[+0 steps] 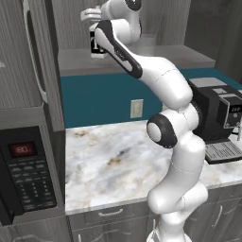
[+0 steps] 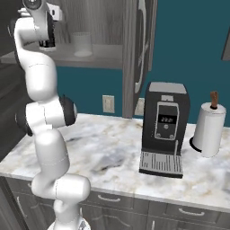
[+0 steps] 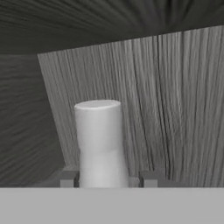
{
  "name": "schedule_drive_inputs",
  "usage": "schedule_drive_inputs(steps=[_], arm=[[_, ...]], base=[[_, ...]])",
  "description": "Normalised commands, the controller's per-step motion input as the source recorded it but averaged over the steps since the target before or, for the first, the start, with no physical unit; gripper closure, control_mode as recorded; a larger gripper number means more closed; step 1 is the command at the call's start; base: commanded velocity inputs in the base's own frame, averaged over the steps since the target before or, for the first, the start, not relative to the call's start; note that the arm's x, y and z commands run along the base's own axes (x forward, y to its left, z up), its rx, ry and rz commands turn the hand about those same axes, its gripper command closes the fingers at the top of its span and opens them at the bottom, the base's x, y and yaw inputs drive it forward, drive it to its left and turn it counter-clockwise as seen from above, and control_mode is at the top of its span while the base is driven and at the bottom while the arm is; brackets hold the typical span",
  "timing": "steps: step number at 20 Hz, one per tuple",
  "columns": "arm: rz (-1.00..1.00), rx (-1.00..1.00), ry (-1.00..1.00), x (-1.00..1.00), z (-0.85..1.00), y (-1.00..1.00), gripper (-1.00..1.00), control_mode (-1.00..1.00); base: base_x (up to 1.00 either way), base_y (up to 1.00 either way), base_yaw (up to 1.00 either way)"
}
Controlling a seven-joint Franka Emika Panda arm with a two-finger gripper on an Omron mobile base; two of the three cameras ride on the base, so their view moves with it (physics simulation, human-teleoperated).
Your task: There is a bowl on the dining counter. Grab a lemon wedge from the fridge and place it in the bowl. Then get the liquor bottle and glass cup from the cabinet and place them next to the bowl.
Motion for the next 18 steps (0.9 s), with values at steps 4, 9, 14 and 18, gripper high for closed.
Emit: schedule_drive_inputs(steps=[4, 9, 14, 18], arm=[[0.0, 0.0, -0.12, -0.92, 0.0, -0.18, 1.0, -1.0], [0.0, 0.0, -0.17, -1.0, 0.0, -0.28, 1.0, -1.0], [0.0, 0.0, -0.16, -1.0, 0.0, -0.32, 1.0, -1.0], [0.0, 0.0, -0.09, -1.0, 0.0, -0.29, 1.0, -1.0]], base=[[0.0, 0.0, 0.0], [0.0, 0.0, 0.0], [0.0, 0.0, 0.0], [0.0, 0.0, 0.0]])
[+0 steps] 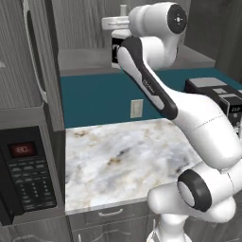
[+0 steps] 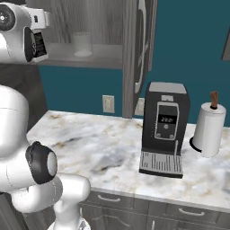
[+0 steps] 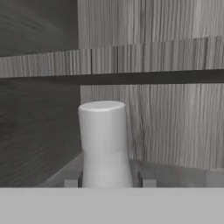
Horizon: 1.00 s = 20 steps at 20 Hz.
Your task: There is a bowl on the dining counter. Grab a lemon wedge from the fridge and place it in the bowl. Then get the liquor bottle and glass cup from the cabinet and place them next to the bowl.
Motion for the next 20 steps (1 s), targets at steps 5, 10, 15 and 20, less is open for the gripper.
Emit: schedule_drive_inputs(steps=[5, 10, 15, 20], arm=[[0.0, 0.0, -0.01, -1.0, 0.0, -0.26, 1.0, -1.0], [0.0, 0.0, 0.0, -1.0, 0.01, -0.11, 1.0, -1.0], [-0.01, 0.0, 0.03, -1.0, 0.0, -0.3, 1.0, -1.0], [-0.03, 0.0, 0.09, -0.98, -0.09, -0.55, 1.0, -1.0]], base=[[0.0, 0.0, 0.0], [0.0, 0.0, 0.0], [0.0, 0.0, 0.0], [0.0, 0.0, 0.0]])
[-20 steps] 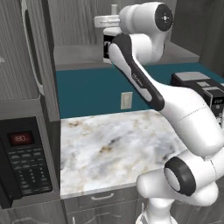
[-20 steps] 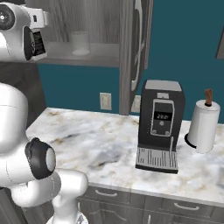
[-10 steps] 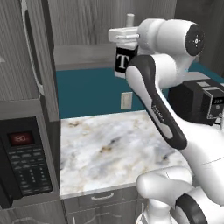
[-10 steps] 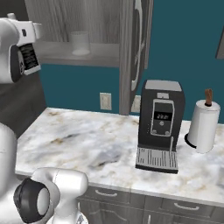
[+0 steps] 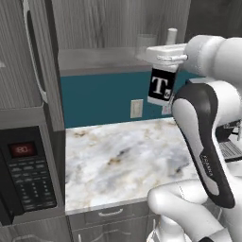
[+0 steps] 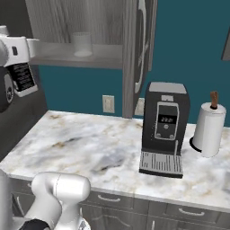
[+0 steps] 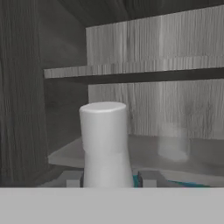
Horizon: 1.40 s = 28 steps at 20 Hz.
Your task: There is a bowl on the dining counter. Grab a lemon wedge from the fridge and place it in the bowl. Then get the liquor bottle and glass cup from the cabinet and place them next to the bowl.
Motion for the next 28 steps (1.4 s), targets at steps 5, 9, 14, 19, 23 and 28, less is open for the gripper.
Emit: schedule_drive_inputs(steps=[5, 9, 14, 19, 23, 28], arm=[[-0.03, 0.0, 0.18, -0.88, -0.26, -0.48, 1.0, -1.0], [-0.03, 0.0, 0.27, -0.61, -0.38, -0.47, 1.0, -1.0], [-0.07, 0.0, 0.09, -0.39, -0.17, -0.08, 1.0, 1.0], [0.0, 0.0, 0.0, 0.0, 0.0, 0.0, 1.0, 1.0], [0.0, 0.0, 0.0, 0.0, 0.0, 0.0, 1.0, 1.0], [0.0, 0.0, 0.0, 0.0, 0.0, 0.0, 1.0, 1.0]], base=[[0.0, 0.0, 0.0], [0.0, 0.0, 0.0], [-0.19, 0.0, -0.01], [-1.0, 0.0, 0.14], [-0.87, 0.02, 0.7], [-0.28, 0.22, 0.97]])
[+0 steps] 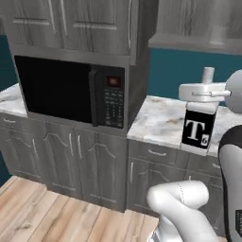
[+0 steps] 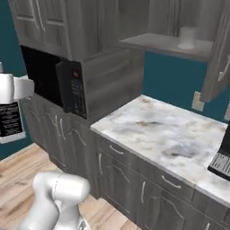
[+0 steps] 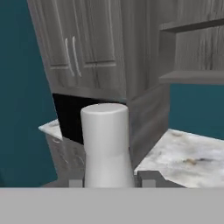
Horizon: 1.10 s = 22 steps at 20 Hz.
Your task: There is a bowl on the dining counter. Grab a lemon wedge from the fridge and place it in the bowl. Then get the liquor bottle and glass cup from the cabinet and place them next to the bowl.
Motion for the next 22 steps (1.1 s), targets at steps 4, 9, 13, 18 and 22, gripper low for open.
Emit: schedule_drive_inputs(steps=[4, 9, 13, 18, 22], arm=[[0.0, 0.0, 0.0, 0.0, 0.0, 0.0, 1.0, 1.0], [0.0, 0.0, 0.0, 0.0, 0.0, 0.0, 1.0, 1.0], [0.0, 0.0, 0.0, 0.0, 0.0, 0.0, 1.0, 1.0], [0.0, 0.0, 0.0, 0.0, 0.0, 0.0, 1.0, 1.0], [0.0, 0.0, 0.0, 0.0, 0.0, 0.0, 1.0, 1.0]], base=[[0.02, 0.35, 0.96], [0.44, 0.37, 0.8], [0.89, 0.32, 0.66], [1.0, 0.3, 0.58], [1.0, 0.25, 0.58]])
